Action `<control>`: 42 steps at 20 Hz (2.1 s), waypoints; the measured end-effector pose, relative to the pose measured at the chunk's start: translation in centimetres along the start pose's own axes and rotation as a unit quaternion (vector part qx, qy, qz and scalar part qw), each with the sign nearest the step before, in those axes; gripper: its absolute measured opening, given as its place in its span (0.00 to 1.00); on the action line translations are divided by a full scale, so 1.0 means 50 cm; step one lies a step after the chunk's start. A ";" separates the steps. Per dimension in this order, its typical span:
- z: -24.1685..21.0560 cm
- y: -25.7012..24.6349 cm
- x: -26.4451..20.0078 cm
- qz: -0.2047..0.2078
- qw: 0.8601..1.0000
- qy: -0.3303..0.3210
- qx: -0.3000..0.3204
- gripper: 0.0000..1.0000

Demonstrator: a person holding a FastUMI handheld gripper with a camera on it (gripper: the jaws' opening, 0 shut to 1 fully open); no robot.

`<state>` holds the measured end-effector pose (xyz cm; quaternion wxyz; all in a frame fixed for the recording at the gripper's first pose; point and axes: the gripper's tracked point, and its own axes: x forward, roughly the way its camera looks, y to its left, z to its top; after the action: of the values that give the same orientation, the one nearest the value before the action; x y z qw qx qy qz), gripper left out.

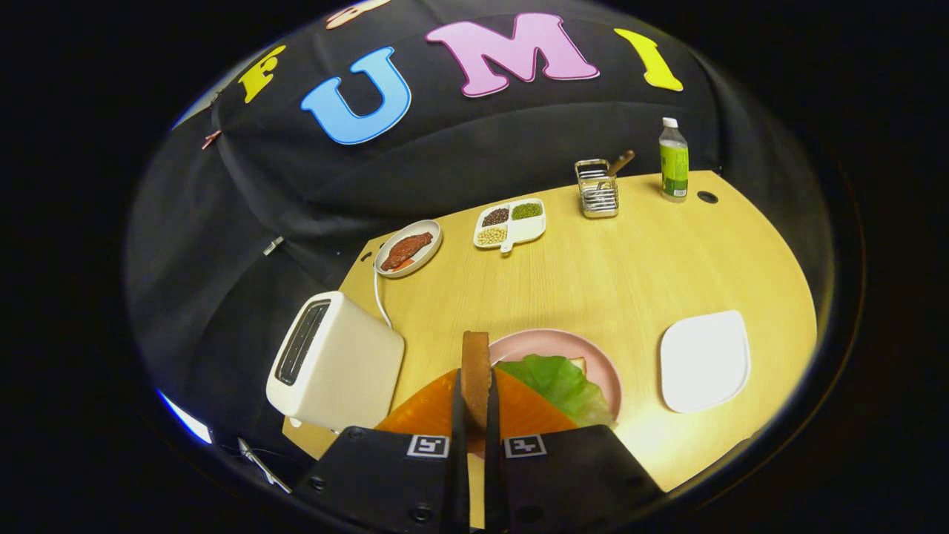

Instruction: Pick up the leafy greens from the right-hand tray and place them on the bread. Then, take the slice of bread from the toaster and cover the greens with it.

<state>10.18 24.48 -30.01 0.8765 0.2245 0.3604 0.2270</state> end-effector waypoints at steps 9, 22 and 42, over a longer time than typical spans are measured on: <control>-0.049 -0.139 0.064 -0.052 0.998 0.007 0.038 0.12; -0.082 -0.242 0.086 -0.137 0.981 0.030 -0.135 0.67; 0.177 -0.026 -0.275 -0.061 0.968 -0.139 -0.199 0.99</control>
<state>8.21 13.75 -17.80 0.9572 0.0523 0.1955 0.2070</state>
